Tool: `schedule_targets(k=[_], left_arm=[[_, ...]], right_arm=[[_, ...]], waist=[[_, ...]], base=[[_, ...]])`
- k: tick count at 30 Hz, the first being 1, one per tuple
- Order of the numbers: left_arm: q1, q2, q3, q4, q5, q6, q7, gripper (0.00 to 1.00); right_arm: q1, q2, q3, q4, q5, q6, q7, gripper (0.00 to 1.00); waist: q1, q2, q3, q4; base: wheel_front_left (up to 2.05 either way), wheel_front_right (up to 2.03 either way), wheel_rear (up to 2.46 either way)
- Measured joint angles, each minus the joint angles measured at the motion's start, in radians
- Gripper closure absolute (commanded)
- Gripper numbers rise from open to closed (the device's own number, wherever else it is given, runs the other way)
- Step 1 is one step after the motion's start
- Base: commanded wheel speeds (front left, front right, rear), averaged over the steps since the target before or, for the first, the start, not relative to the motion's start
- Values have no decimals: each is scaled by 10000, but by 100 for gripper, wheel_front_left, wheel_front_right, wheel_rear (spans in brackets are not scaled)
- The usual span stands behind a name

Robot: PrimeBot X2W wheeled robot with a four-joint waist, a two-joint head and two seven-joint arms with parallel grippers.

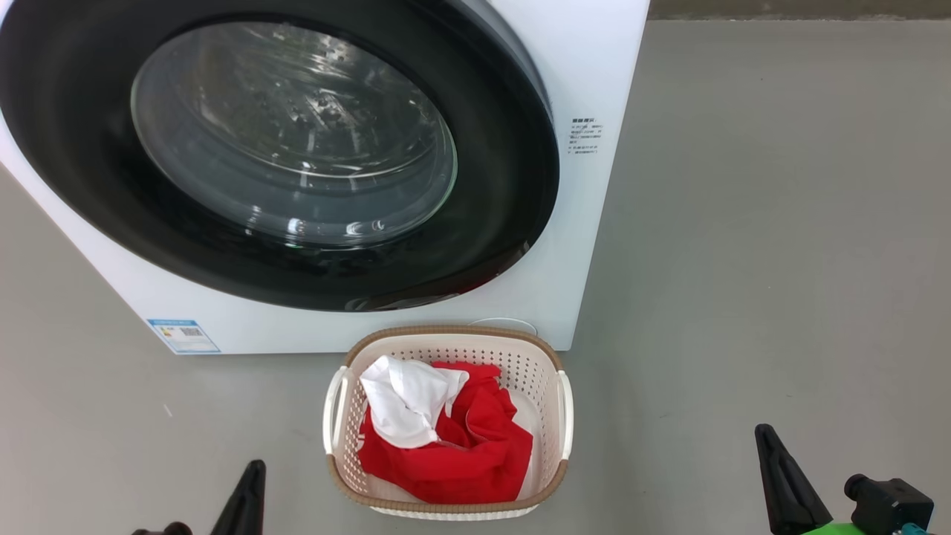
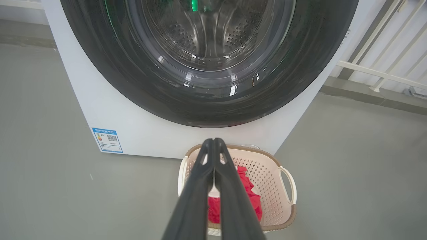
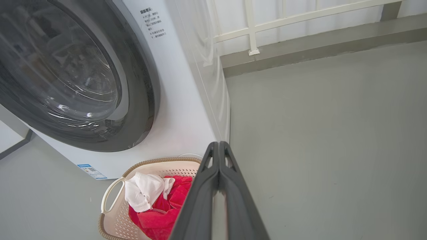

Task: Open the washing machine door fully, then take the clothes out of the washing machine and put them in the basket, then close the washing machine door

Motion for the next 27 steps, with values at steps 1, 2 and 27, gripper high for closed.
schedule_targets(k=[1, 2, 27], left_arm=[[34, -31, -10, 27, -73, 0, 50, 100], [48, -42, -13, 38, -161, 0, 77, 100], [-23, -98, 104, 36, -2819, 0, 744, 100]], right_arm=[[0, 4, 6, 23, 21, 0, 6, 100], [0, 2, 6, 23, 90, 0, 38, 100], [-78, -73, 6, 23, 2778, 0, 681, 100]], waist=[[0, 0, -2, 0], [0, 0, -8, -1], [1, 0, -174, -11]], base=[[0, 0, 0], [0, 0, 0], [0, 0, 0]])
